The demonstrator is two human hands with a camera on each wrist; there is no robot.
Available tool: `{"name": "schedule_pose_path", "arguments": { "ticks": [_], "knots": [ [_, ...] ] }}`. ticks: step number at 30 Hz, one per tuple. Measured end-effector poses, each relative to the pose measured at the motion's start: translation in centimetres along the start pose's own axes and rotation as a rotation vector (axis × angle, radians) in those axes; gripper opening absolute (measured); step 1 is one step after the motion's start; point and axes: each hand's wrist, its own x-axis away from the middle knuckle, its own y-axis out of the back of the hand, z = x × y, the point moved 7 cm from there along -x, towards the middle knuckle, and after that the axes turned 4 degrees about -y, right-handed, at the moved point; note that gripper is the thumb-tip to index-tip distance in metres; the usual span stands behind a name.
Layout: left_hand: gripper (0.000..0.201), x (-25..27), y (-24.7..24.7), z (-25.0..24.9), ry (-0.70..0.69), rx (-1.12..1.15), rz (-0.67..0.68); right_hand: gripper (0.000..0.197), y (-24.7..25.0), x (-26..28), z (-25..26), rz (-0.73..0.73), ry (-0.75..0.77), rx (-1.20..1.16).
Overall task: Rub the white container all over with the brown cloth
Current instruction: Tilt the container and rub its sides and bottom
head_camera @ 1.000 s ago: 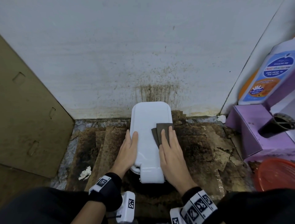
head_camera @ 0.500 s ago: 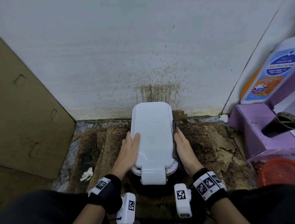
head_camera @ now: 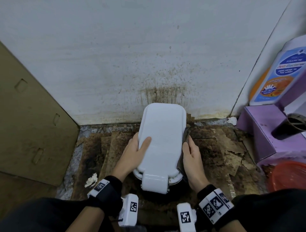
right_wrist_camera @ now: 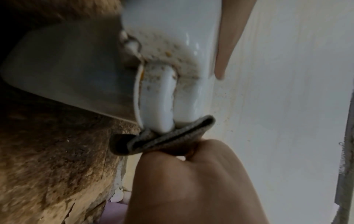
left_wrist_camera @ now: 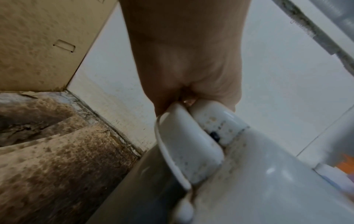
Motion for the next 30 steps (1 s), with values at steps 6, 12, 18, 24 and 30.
{"name": "schedule_pose_path", "arguments": {
  "ticks": [6,12,18,24,30],
  "knots": [
    [0.05,-1.0,0.0,-1.2,-0.059,-0.097,0.132,0.057,-0.5,4.0,-1.1,-0.171,-0.005,0.056],
    [0.045,-1.1,1.0,0.2,-0.025,-0.152,0.03,0.06,-0.7,1.0,-0.7,-0.084,-0.02,0.089],
    [0.046,0.4,1.3,1.2,0.0,-0.175,-0.038,0.06,0.3,-3.9,1.4,-0.041,-0.033,0.084],
    [0.061,3.3,2.0,2.7,0.161,-0.165,-0.175,0.057,1.0,-9.0,3.5,0.004,0.01,0.162],
    [0.057,5.6,1.7,3.2,0.353,-0.105,-0.205,0.056,0.9,-12.3,5.1,0.108,0.032,0.182]
  ]
}}
